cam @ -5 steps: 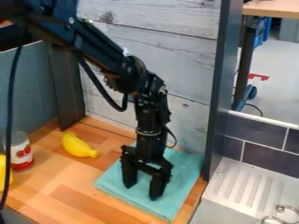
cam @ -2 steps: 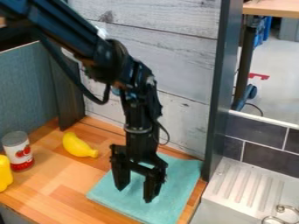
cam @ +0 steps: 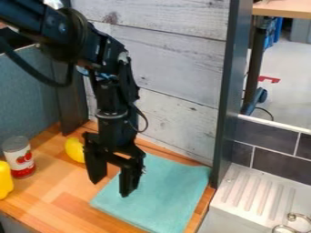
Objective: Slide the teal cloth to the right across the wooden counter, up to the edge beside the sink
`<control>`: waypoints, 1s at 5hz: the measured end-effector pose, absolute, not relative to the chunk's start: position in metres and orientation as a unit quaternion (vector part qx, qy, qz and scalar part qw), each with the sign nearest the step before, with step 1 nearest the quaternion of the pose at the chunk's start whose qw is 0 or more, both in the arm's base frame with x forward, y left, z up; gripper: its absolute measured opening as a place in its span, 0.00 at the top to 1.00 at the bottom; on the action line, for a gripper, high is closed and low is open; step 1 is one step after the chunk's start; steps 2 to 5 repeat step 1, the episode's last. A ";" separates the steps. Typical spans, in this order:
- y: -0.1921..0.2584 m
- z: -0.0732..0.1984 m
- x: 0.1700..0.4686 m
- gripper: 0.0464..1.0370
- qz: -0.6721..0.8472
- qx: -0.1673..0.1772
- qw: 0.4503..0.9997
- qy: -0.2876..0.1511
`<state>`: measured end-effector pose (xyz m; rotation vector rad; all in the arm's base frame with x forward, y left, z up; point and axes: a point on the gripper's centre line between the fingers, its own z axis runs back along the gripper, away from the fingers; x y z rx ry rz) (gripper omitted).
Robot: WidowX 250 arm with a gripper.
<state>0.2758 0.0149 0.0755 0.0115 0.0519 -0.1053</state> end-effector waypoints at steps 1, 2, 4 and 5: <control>0.040 0.086 0.252 0.04 -0.052 0.018 0.997 0.050; 0.040 0.086 0.252 0.04 -0.052 0.018 0.997 0.050; 0.040 0.086 0.252 0.04 -0.052 0.018 0.997 0.050; 0.040 0.086 0.252 0.04 -0.052 0.018 0.997 0.050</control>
